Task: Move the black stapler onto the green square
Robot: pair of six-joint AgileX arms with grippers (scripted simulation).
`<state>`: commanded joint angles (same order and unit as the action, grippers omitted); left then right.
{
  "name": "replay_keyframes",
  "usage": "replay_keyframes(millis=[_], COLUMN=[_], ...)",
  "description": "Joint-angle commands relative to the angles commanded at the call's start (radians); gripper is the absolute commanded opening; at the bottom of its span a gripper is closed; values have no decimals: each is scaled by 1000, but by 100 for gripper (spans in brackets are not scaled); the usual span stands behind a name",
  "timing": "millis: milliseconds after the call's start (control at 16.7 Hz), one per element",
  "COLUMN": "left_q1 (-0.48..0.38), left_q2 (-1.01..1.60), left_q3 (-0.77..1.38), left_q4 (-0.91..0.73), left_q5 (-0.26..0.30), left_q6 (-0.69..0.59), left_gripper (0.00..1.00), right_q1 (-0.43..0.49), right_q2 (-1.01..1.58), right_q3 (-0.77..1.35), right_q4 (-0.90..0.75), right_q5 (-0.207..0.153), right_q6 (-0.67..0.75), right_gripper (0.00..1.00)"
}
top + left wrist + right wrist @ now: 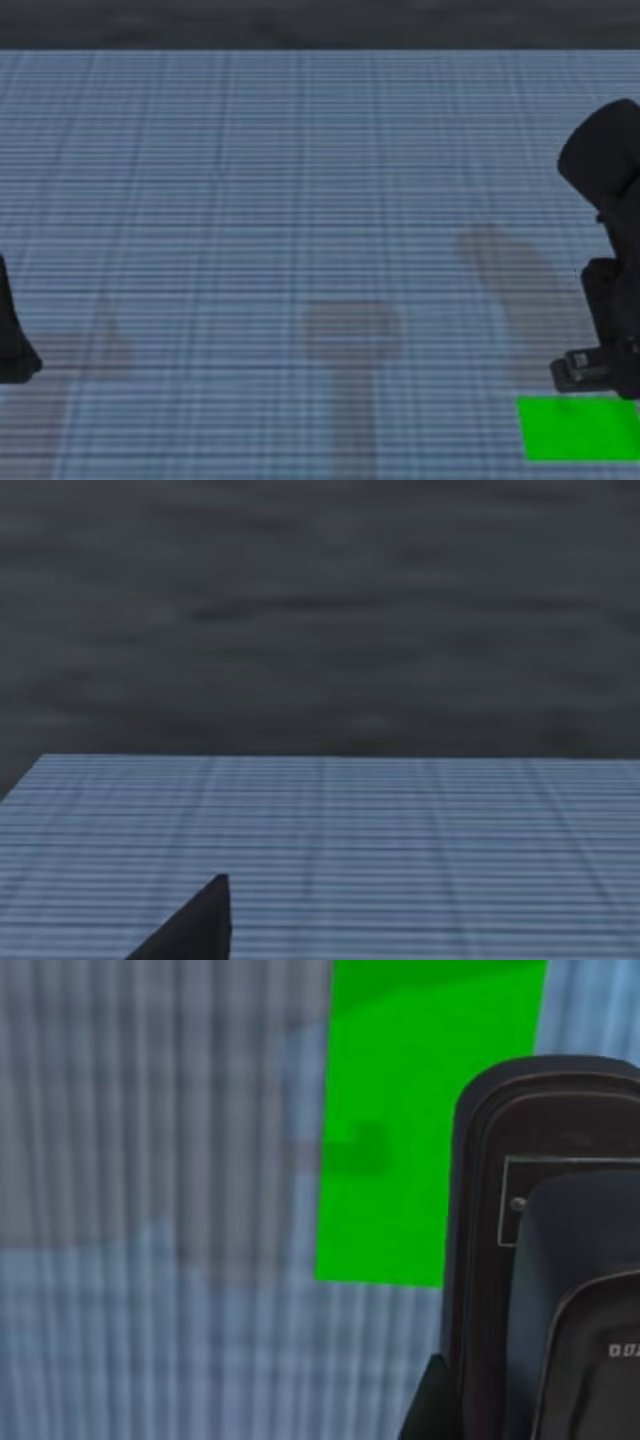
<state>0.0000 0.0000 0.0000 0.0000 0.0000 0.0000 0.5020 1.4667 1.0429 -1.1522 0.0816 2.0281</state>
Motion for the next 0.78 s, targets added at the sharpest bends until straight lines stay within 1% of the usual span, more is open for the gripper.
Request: replay_keyframes(millis=[120, 480, 600, 780], left_q1=[0, 0, 0, 0], left_q2=[0, 0, 0, 0], left_q3=[0, 0, 0, 0], left_q4=[0, 0, 0, 0], left_q5=[0, 0, 0, 0], left_q6=[0, 0, 0, 0], left_gripper=[100, 100, 100, 100], right_q1=[-2, 1, -1, -11], right_q2=[-24, -22, -8, 35], right_q3=[-18, -20, -44, -119], right_q4=[6, 9, 46, 170], right_q5=[2, 2, 1, 1], right_q6=[40, 44, 39, 32], right_gripper=[0, 0, 0, 0])
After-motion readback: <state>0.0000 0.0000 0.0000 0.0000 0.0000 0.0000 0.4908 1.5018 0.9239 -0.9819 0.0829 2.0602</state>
